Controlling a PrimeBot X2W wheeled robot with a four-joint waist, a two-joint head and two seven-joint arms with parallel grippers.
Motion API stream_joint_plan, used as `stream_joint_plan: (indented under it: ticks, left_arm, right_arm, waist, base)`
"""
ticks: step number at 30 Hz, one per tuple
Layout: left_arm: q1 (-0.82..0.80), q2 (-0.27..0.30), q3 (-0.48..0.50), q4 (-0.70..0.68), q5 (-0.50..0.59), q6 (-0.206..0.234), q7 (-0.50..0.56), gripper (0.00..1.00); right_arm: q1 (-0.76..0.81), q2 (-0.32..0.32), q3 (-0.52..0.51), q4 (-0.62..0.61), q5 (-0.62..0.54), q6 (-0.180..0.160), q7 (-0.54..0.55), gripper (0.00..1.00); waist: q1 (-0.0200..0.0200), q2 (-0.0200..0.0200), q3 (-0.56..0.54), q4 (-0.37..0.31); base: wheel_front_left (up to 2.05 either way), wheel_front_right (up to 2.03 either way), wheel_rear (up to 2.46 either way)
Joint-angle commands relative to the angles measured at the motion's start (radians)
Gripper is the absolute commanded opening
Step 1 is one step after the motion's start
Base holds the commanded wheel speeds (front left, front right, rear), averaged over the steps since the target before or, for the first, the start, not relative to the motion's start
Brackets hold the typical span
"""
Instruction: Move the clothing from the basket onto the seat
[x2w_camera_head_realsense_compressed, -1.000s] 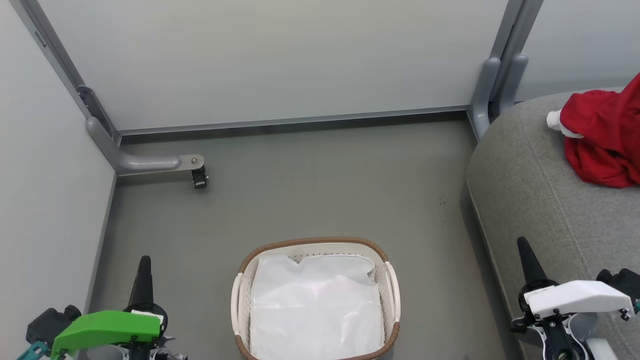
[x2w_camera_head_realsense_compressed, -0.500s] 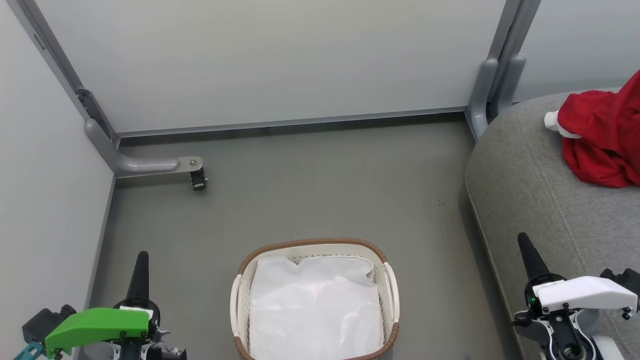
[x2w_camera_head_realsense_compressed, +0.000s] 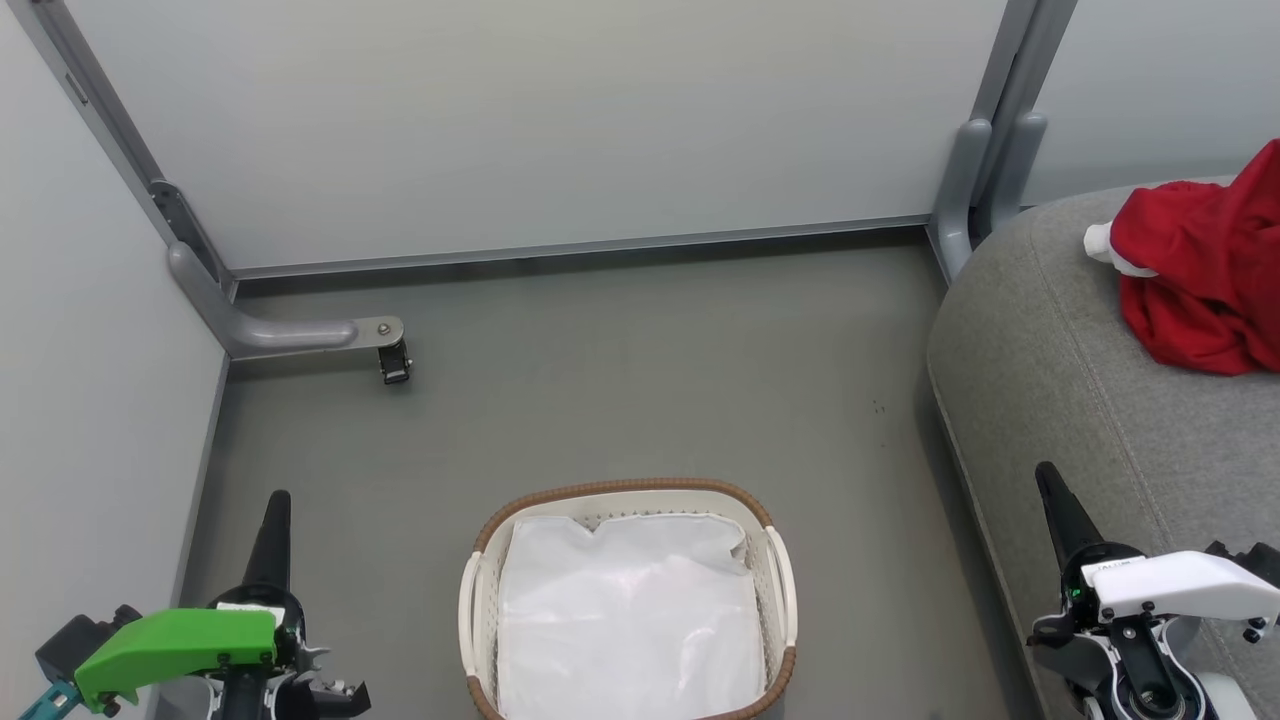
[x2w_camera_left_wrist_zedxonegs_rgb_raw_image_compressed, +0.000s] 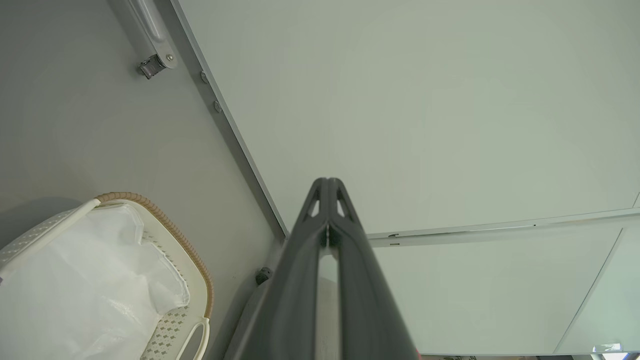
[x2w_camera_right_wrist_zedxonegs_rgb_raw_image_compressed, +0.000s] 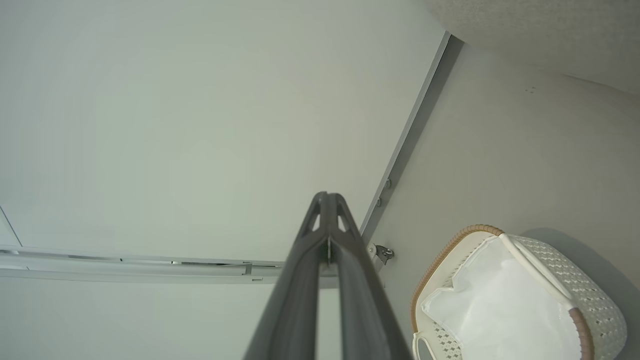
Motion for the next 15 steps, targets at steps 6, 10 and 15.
stream_joint_plan:
  ticks: [6,10,15]
  left_arm:
    - [-0.027,0.002,0.010,-0.011,-0.057,-0.007,0.016,0.00]
    - [-0.031,0.002,0.014,-0.012,-0.083,-0.008,0.023,0.00]
    - [-0.033,0.002,0.020,-0.013,-0.118,-0.009,0.033,0.00]
  right_arm:
    - [-0.016,-0.006,-0.009,-0.009,0.062,-0.001,0.017,0.00]
    - [-0.017,-0.007,-0.011,-0.010,0.090,-0.001,0.025,0.00]
    - [-0.019,-0.007,-0.014,-0.010,0.127,-0.001,0.035,0.00]
  waist:
    - [0.0000,0.0000,-0.002,-0.002]
    - [0.0000,0.0000,-0.003,-0.003]
    - [0.0000,0.0000,-0.005,-0.005]
  base:
    - [0.00,0.00,0.00]
    - [0.00,0.00,0.00]
    - [0.00,0.00,0.00]
